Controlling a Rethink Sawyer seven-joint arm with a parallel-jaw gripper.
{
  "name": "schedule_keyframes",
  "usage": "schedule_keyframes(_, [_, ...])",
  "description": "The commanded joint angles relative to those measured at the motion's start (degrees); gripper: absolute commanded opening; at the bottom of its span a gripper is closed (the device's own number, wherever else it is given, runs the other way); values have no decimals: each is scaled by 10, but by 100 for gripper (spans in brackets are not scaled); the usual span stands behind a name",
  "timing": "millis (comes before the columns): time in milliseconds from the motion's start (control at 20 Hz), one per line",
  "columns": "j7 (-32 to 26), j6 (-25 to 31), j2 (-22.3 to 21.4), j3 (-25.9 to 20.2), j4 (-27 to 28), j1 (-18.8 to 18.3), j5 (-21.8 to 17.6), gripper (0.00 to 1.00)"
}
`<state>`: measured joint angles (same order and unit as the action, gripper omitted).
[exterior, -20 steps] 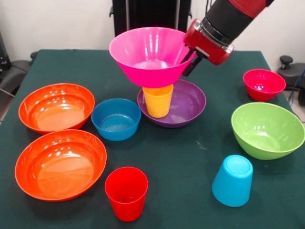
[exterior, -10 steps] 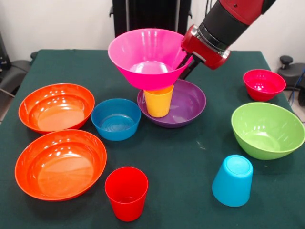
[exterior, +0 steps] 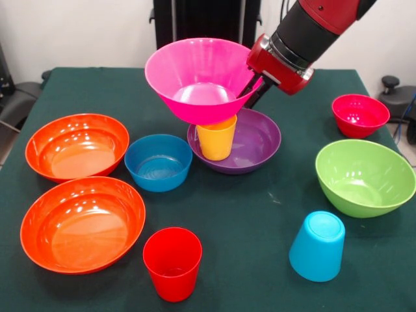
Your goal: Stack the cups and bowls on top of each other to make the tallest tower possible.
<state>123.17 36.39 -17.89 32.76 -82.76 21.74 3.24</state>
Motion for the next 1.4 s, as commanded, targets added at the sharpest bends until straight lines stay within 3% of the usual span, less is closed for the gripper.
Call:
schedule_keyframes(50, [28,-16,16,-60,12,-11,-28,0])
schedule_keyframes(1400, [21,28,3,-44,19,5,-34,0])
